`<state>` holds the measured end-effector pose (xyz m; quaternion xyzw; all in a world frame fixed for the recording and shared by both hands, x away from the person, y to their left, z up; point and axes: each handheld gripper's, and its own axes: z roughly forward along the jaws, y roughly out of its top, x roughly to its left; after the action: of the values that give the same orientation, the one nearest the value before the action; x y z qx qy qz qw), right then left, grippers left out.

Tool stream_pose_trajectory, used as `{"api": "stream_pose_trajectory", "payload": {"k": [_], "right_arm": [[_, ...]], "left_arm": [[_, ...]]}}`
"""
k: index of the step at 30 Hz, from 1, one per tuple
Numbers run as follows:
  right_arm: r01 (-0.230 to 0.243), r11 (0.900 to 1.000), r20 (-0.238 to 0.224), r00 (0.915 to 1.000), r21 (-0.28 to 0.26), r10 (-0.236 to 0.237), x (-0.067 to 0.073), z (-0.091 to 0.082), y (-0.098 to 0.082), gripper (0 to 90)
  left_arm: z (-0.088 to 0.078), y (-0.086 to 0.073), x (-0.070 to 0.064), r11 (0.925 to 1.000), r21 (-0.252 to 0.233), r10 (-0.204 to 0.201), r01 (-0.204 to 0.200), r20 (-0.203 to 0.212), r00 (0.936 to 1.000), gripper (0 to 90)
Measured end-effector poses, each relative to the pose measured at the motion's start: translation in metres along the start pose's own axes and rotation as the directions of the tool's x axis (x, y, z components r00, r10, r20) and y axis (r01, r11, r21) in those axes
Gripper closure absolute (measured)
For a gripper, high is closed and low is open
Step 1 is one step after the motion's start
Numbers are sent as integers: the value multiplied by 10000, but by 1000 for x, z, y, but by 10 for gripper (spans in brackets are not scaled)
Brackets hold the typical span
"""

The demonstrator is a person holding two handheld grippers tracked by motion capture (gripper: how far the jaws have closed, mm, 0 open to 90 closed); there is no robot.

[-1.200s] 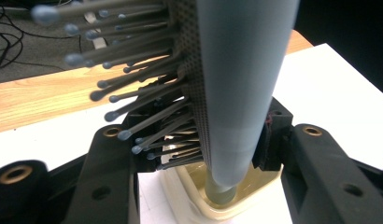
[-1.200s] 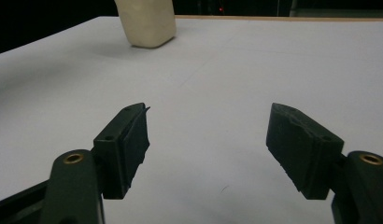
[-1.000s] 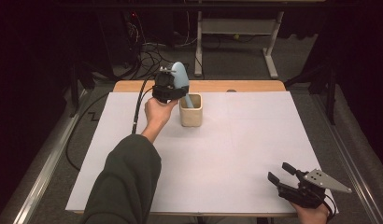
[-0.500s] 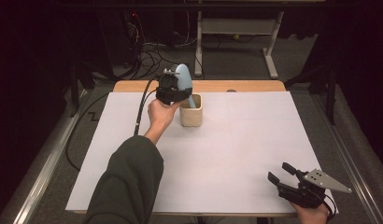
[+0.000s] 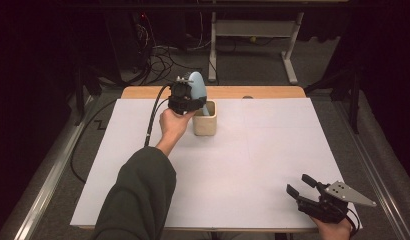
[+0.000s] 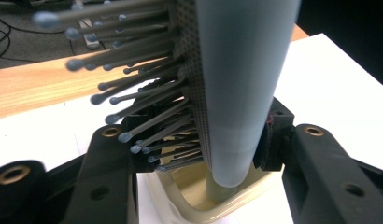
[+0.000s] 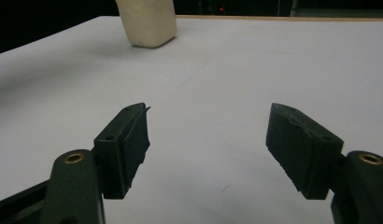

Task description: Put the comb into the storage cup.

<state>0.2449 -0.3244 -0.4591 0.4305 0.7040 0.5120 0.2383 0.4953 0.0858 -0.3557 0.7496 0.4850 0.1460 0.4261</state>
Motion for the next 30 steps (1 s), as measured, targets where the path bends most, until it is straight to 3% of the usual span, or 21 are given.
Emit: {"api": "stream_pose_trajectory", "payload": {"k": [30], "right_arm": [[-25,10000,-42,10000,37,25,0,0,0,302]], "left_arm": [[8,-5,2,9996,252,-93,96,-110,9999,513]]}}
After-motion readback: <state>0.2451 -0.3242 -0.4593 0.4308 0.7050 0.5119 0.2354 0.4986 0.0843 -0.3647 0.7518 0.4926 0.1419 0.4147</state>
